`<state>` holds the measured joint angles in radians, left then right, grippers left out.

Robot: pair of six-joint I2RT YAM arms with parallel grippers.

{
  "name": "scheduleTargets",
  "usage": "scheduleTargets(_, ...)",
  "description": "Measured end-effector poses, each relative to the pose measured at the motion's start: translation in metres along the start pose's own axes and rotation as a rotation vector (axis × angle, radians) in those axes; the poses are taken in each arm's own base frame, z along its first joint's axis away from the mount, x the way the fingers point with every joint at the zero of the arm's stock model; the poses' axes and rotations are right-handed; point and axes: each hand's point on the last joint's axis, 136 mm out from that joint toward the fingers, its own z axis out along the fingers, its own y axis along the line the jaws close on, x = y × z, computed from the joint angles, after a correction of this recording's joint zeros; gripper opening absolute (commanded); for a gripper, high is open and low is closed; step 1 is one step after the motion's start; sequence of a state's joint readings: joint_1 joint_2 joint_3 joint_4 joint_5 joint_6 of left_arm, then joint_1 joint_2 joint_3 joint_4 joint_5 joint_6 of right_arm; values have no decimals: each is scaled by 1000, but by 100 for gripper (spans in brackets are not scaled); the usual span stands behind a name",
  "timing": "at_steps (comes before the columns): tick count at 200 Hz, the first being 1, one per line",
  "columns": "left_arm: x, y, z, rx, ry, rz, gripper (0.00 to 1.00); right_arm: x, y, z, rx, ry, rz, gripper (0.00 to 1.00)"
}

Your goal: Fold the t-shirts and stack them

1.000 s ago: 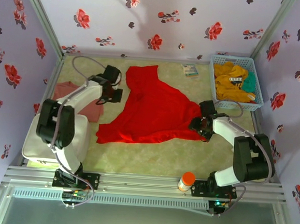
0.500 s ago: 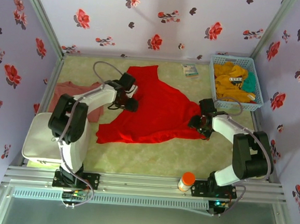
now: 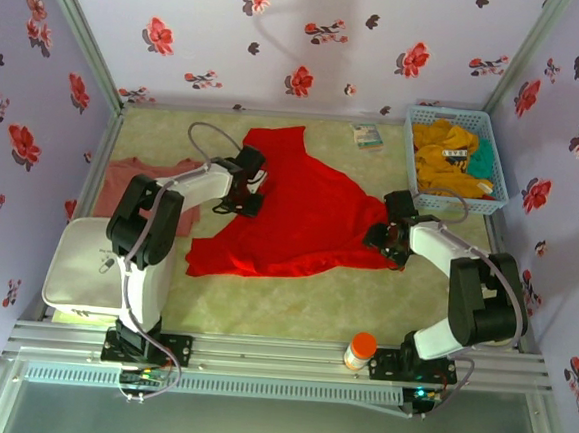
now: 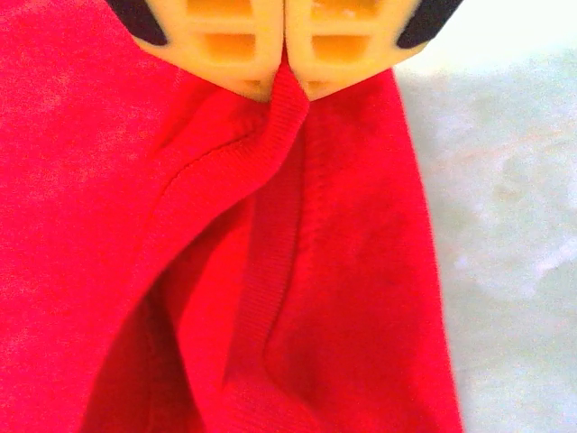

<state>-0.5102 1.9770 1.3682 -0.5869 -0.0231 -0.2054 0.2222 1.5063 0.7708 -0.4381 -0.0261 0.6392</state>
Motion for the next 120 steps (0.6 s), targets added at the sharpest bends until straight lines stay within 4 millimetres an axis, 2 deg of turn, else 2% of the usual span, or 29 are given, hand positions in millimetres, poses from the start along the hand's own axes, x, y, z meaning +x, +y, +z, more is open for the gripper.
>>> scheduleTargets(18,-1,8,-6,-21,-7,-13,1,-1,0,1,2,1,2,69)
scheduleTargets(33,-5,19,-18,-35,-31,-41,1,-3,1,2,5,1,4,69)
scheduleTargets(74,-19,67,-62,-80,-131,-176,5,-7,2,3,9,1,7,69)
scheduleTargets(94,-9,92,-68,-110,-135,-250,5,-8,2,4,11,-1,7,69)
scheduleTargets(120,16,128,-57,-154,-85,-371,8,-9,3,4,11,-2,7,68)
